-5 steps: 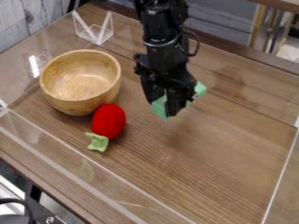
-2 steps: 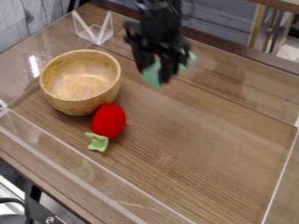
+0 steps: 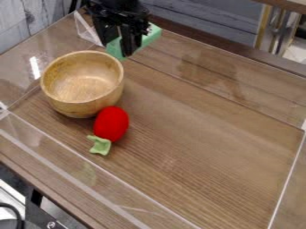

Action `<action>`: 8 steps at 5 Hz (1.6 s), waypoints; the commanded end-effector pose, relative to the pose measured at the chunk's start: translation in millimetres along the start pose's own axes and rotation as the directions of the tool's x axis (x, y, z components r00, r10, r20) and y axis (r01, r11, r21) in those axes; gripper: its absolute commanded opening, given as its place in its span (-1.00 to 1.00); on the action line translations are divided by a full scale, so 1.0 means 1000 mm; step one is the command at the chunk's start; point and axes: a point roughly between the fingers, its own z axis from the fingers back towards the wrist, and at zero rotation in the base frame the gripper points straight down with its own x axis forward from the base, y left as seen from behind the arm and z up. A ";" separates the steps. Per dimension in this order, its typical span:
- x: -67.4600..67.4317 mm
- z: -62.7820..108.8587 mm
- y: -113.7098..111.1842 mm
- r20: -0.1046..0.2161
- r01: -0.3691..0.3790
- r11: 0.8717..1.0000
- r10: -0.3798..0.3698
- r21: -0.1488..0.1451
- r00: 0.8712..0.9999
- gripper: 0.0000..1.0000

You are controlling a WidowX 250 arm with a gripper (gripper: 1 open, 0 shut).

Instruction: Put the green stick in the brown bowl

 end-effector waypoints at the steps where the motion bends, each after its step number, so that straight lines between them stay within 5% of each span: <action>1: -0.003 0.004 0.018 0.032 0.006 0.999 -0.007 0.040 0.999 -1.00; 3: -0.017 0.003 0.058 0.014 -0.117 0.990 0.116 0.079 0.993 -1.00; 4: -0.014 -0.019 0.067 0.010 -0.148 0.985 0.148 0.089 0.989 -1.00; 5: -0.011 -0.039 0.072 0.013 -0.176 0.981 0.175 0.086 0.984 -1.00; 7: -0.029 -0.033 0.085 0.013 -0.167 0.983 0.167 0.071 0.986 -1.00; 8: -0.027 -0.042 0.074 0.012 -0.188 0.980 0.188 0.071 0.982 -1.00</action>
